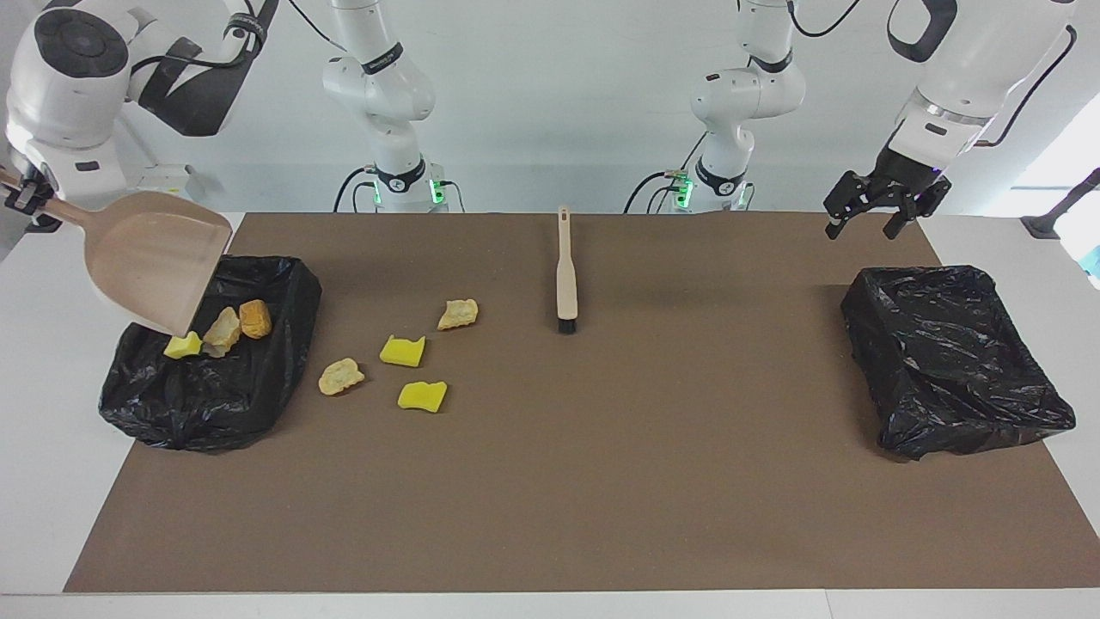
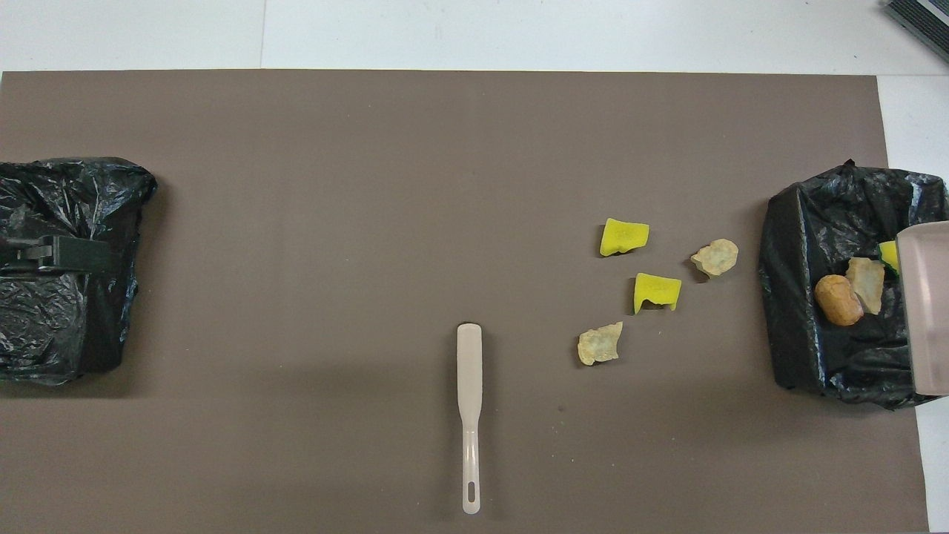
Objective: Sweep and dump trash in bin
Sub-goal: 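Bring the empty dustpan back to the table center with the right gripper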
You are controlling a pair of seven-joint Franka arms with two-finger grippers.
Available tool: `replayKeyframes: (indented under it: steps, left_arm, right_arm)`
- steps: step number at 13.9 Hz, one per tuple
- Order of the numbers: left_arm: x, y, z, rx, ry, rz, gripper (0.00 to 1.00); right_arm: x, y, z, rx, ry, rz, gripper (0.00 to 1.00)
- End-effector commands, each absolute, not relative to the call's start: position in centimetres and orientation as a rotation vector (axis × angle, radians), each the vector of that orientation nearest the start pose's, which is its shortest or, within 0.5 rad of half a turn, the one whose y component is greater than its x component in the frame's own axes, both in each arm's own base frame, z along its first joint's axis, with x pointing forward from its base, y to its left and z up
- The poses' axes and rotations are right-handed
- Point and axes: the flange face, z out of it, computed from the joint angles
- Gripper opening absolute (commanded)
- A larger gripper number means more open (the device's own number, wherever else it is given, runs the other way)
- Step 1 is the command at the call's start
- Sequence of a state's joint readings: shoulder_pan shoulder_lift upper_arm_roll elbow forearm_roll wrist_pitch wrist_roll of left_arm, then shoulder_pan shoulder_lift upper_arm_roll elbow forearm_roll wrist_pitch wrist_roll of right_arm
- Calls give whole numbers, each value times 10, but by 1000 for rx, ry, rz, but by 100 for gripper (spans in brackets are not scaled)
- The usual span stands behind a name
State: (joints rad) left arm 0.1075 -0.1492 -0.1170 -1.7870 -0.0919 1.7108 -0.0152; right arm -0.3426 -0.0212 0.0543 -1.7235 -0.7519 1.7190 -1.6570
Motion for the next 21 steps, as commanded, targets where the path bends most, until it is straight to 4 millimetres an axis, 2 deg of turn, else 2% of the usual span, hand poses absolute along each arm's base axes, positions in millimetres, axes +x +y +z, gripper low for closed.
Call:
replayKeyframes:
  steps: [1,3,5,6,8,10,11,13,15,17,21]
  left_arm:
    - [522,-15,617,-3164,-8,-68,100]
    - [520,-43,625,-3055,120,-62,100]
    - [518,-56,629,-3049,156,-59,100]
    - [521,-59,628,-3051,166,-59,100]
    - [533,-59,634,-3076,148,-22,100]
    - [553,-55,651,-3127,73,-36,100]
    - [554,-51,652,-3147,27,-53,100]
    - [546,-49,638,-3138,14,-24,100]
    - [546,-49,630,-3137,-26,-29,100]
    - [546,-49,631,-3138,-53,-34,100]
    - [543,-46,638,-3135,-53,-29,100]
  right_arm:
    - [512,-204,603,-2689,-2067,936,0]
    - [512,-187,595,-2791,-1891,806,0]
    - [513,-171,590,-2901,-1695,671,0]
    - [516,-153,588,-2939,-1632,626,0]
    - [517,-129,585,-2987,-1486,552,0]
    - [520,-98,581,-3054,-1279,482,0]
    - [522,-81,580,-3079,-1210,458,0]
    - [525,-56,578,-3125,-1019,389,0]
    - [528,-17,575,-3153,-839,338,0]
    - [531,14,568,-3148,-674,297,0]
    - [543,84,550,-3157,-455,224,0]
